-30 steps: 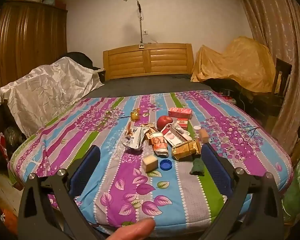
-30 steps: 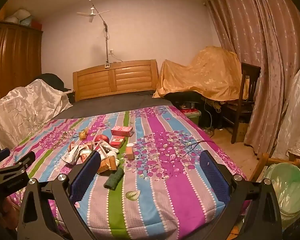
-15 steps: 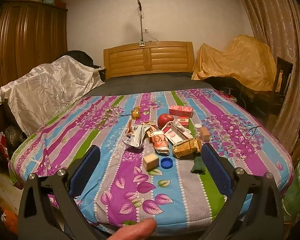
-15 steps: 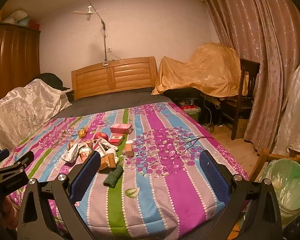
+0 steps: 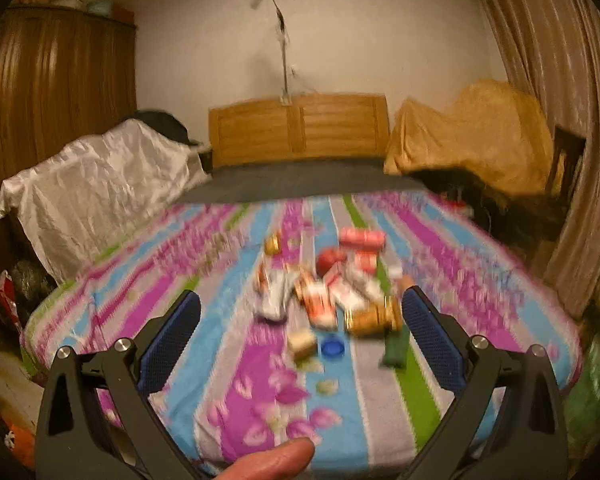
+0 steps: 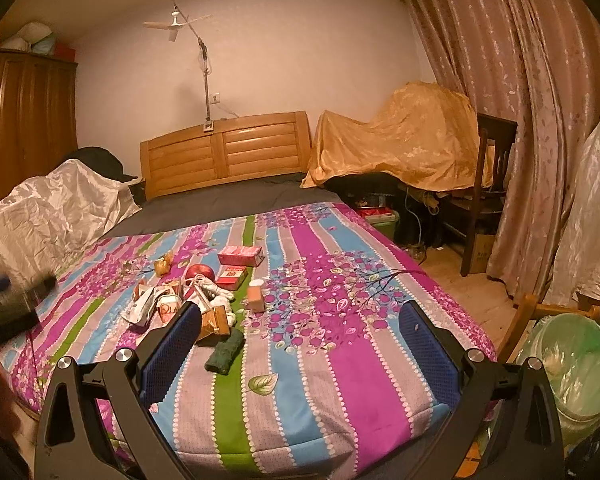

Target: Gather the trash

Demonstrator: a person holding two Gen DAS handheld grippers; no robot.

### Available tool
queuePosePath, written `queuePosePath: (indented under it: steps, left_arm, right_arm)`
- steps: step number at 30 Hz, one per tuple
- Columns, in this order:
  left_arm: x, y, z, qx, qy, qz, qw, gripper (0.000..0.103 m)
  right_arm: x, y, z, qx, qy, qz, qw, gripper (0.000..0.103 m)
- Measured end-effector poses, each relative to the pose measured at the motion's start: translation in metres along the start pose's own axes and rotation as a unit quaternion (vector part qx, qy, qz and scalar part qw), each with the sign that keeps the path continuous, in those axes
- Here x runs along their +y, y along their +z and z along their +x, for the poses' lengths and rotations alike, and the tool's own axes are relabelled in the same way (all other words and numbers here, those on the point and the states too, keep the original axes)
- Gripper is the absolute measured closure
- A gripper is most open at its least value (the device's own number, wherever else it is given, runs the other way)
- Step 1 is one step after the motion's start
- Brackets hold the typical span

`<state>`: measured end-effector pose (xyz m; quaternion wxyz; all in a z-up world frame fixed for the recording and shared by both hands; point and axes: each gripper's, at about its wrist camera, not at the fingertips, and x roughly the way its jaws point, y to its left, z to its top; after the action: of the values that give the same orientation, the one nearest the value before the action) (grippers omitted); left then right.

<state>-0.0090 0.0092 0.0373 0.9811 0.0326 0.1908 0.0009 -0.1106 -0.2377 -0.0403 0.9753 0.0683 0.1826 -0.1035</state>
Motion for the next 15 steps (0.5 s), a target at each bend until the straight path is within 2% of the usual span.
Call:
queuePosePath:
  steps: [1,5,9,11,15]
  left_arm:
    - [-0.002,0.016,-0.001,-0.01,0.001,0.0,1.0,0.006]
    - [0.005,0.077,-0.047,-0.092,0.02,-0.005,0.9955,0.006]
    - [0.011,0.104,-0.096,-0.17,0.036,-0.006,0.9848,0.006]
    - [0.006,0.118,-0.106,-0.184,0.037,-0.008,0.9822,0.006]
    - [0.007,0.121,-0.115,-0.193,0.035,-0.013,0.9805,0.006]
  right_arm:
    - [0.0,0.002,-0.001,-0.001,0.0,0.0,1.0,0.004]
    - [0.0,0.012,-0.009,-0.011,0.001,-0.003,1.0,0.004]
    - [0.004,0.017,-0.015,-0.014,0.007,-0.005,1.0,0.004]
    - [0.007,0.018,-0.016,-0.013,0.009,-0.009,1.0,0.004]
    - [0.012,0.02,-0.019,-0.01,0.012,-0.015,1.0,0.004]
